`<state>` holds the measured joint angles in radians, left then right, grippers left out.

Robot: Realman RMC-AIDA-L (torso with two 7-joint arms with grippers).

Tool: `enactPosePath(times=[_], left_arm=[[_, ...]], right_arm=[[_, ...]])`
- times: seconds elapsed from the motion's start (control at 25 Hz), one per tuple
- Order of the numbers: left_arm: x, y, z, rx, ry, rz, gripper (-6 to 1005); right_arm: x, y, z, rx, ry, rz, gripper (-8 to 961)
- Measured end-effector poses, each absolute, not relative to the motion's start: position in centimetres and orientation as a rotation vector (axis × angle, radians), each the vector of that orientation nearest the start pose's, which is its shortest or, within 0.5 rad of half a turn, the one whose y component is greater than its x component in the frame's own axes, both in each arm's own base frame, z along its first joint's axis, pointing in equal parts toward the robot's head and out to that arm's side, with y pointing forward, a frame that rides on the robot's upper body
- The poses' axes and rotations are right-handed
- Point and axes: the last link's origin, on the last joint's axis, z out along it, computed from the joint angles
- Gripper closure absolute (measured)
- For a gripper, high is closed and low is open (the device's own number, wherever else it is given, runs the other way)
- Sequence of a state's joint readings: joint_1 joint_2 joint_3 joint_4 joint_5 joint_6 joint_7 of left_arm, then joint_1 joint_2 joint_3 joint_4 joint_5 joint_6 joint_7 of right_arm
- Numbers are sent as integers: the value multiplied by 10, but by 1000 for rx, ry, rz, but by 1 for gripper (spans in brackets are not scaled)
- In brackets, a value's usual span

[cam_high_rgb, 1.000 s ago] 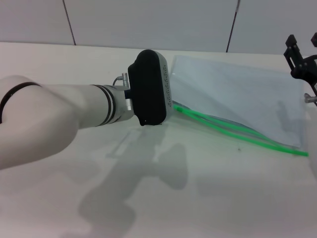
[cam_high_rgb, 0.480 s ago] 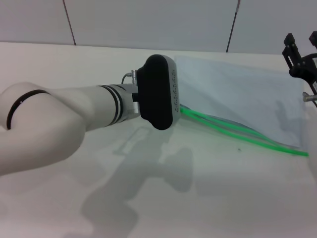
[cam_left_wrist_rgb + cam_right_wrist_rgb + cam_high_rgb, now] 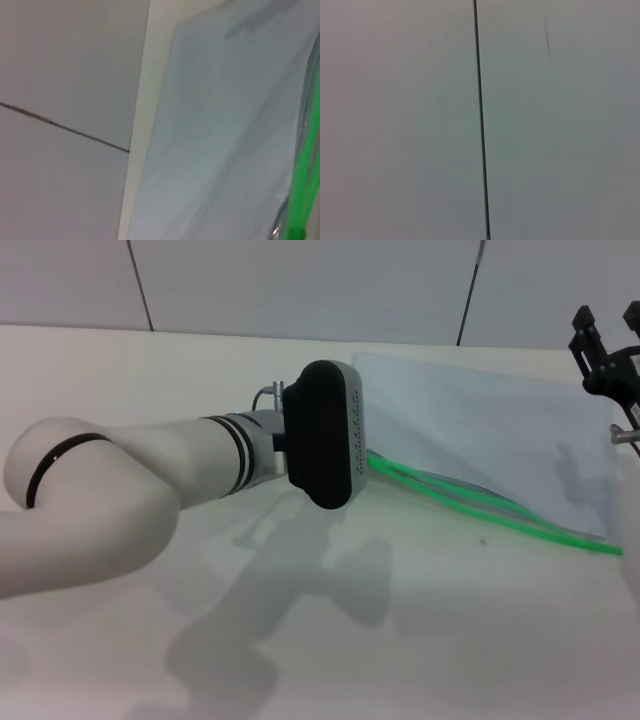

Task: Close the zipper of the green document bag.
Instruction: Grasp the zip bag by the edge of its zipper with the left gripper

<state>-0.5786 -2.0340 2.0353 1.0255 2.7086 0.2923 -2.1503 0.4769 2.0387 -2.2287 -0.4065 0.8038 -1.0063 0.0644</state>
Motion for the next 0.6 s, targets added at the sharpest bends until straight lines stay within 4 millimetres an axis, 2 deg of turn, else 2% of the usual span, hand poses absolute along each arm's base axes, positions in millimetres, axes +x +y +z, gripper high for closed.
enactPosePath(times=[0.6], left_arm=[[-162,397,-101,-2293,561,307,214]], right_arm=[[271,372,-21,-1656,503,795,347]])
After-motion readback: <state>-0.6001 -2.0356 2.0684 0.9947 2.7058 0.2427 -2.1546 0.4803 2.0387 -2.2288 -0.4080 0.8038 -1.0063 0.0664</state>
